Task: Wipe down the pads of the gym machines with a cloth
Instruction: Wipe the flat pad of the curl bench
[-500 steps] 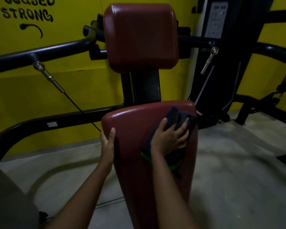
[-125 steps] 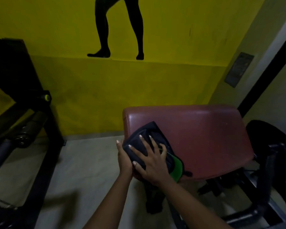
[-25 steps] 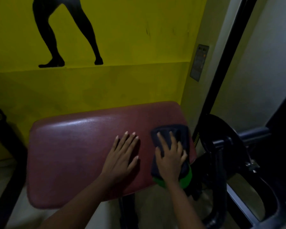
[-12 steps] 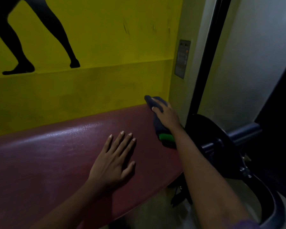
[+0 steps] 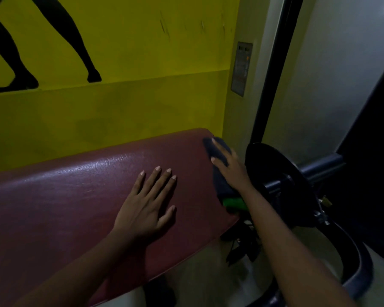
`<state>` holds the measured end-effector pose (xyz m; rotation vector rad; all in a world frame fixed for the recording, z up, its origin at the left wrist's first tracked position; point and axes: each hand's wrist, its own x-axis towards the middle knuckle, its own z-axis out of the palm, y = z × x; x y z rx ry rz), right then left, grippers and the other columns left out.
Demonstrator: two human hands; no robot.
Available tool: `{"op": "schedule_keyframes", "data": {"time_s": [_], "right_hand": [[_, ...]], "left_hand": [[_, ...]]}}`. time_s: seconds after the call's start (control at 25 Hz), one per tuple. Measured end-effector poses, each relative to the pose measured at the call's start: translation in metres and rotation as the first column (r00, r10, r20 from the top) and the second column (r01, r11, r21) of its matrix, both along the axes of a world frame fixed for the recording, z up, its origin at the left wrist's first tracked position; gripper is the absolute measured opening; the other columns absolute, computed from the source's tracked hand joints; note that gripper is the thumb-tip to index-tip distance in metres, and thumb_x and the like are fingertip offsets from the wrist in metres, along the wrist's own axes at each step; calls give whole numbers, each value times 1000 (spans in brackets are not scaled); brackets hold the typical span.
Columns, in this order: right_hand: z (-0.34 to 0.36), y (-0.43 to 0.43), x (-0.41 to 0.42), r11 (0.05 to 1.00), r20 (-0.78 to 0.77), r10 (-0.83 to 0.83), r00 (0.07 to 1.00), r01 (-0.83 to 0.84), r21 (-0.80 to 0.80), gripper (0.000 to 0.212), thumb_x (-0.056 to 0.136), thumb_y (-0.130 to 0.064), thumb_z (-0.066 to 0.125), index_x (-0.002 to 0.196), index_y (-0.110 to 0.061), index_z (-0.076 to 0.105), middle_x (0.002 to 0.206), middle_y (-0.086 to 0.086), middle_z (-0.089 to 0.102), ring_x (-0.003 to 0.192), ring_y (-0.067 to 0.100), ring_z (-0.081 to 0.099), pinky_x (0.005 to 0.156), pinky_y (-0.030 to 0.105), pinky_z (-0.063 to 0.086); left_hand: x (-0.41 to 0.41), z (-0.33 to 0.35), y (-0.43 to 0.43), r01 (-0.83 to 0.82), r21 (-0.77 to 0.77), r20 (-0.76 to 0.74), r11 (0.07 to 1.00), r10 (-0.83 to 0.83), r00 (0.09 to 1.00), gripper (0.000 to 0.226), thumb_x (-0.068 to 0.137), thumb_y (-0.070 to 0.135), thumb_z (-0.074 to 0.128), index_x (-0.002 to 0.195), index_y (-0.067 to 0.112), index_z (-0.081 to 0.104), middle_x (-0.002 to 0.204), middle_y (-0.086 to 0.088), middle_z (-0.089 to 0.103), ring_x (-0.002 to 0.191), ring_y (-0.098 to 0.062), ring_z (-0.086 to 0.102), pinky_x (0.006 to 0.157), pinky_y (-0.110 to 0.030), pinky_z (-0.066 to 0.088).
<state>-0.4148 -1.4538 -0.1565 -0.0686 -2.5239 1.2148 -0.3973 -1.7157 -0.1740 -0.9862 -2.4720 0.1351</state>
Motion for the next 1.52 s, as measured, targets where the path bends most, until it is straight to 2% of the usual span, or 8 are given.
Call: {"op": "schedule_keyframes", "data": {"time_s": [0.32,0.48,0.64,0.8,1.04,1.2,1.36,1.52], "right_hand": [[-38,-7,47,954,33,-181,983,184,-236,50,96,-37,46,143,-35,29,155,5,19,136,29,30,99,38,35],[-55,-40,75,783,132,-481,867,493,-380,53,94,-36,49,143,-22,33,154,7,17,134,30,31,103,37,34],[-58,-100,95,594,232,-631,740,654,-469,60,93,-45,46,146,-32,21,154,8,7,131,34,33,102,41,37],[-59,-170,112,510,303,-638,708,684,-522,65,94,-49,41,147,-37,7,155,9,-1,135,35,28,104,43,37],[-69,-273,133,453,330,-601,728,650,-610,62,94,-44,44,146,-38,10,155,14,-5,139,33,20,108,43,33],[-76,-367,159,534,267,-551,790,581,-615,61,93,-36,50,142,-39,16,152,18,2,141,32,16,112,41,26],[-65,-331,160,487,216,-589,779,555,-674,55,97,-26,46,146,-29,22,153,15,2,140,27,20,102,21,26],[-59,-296,137,400,290,-701,652,695,-597,51,98,-35,39,146,-31,21,153,13,8,133,30,31,100,33,35]], "left_hand": [[-2,-1,0,9,9,-5,1000,-9,1000,67,90,50,31,147,13,30,154,-7,27,145,-24,17,116,-49,13],[-3,-2,-2,24,18,9,1000,-25,1000,68,91,50,29,147,12,29,153,-8,29,144,-27,21,115,-49,11],[-4,2,-7,62,4,47,998,-62,997,66,91,51,28,143,10,36,149,-10,38,140,-30,30,113,-47,12],[5,4,-53,161,-62,64,985,-157,985,63,90,47,28,138,10,47,143,-10,47,135,-31,39,110,-45,15],[30,-8,-160,236,-142,46,961,-231,972,59,92,44,30,141,12,41,147,-9,42,139,-26,29,114,-43,12],[45,-13,-211,212,-144,77,967,-202,976,58,94,42,27,143,12,37,149,-9,38,140,-27,28,115,-45,12],[54,-19,-247,207,-66,41,976,-204,978,57,91,39,33,139,11,42,146,-10,43,139,-27,26,113,-46,15],[57,-25,-252,217,-30,-21,976,-218,976,55,92,39,32,139,13,44,146,-9,42,139,-27,28,112,-48,20]]}}
